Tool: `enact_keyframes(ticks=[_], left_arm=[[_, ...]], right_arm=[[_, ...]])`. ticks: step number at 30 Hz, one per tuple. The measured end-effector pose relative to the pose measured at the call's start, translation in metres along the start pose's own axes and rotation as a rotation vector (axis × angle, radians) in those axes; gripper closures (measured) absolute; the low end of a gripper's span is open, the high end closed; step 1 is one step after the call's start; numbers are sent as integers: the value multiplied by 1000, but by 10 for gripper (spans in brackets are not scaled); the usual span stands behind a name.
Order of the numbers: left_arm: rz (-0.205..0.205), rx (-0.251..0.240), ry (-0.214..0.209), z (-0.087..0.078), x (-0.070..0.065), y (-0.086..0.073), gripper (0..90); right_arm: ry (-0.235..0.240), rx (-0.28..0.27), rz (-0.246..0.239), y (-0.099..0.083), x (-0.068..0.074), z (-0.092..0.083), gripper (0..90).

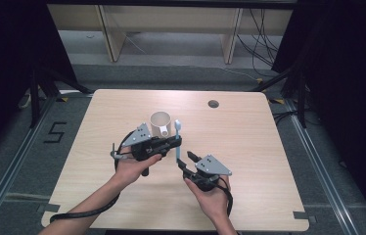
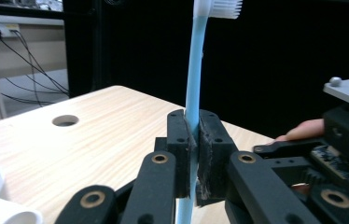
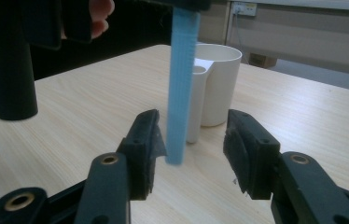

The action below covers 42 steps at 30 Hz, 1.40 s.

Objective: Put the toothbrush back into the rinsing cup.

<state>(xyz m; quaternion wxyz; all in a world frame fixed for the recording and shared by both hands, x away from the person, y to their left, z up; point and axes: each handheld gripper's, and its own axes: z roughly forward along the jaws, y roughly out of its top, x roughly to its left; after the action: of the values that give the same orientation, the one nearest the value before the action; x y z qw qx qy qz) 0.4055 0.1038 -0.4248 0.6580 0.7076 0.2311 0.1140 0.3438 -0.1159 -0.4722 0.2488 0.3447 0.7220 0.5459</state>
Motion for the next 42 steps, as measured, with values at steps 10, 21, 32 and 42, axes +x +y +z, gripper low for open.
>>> enact_keyframes(ticks=[10, 21, 32, 42], left_arm=[[0, -15, 43, -17, 14, 4, 834], [4, -40, 81, -31, 23, 10, 834], [25, -51, 112, -41, 32, 14, 835], [12, -66, 132, -43, 40, 17, 835]], right_arm=[[-52, 29, -24, -7, -9, -14, 535], [-100, 36, -12, -20, -23, -26, 530], [-159, 39, 42, -36, -37, -42, 520], [-181, 18, 43, -44, -48, -45, 517]])
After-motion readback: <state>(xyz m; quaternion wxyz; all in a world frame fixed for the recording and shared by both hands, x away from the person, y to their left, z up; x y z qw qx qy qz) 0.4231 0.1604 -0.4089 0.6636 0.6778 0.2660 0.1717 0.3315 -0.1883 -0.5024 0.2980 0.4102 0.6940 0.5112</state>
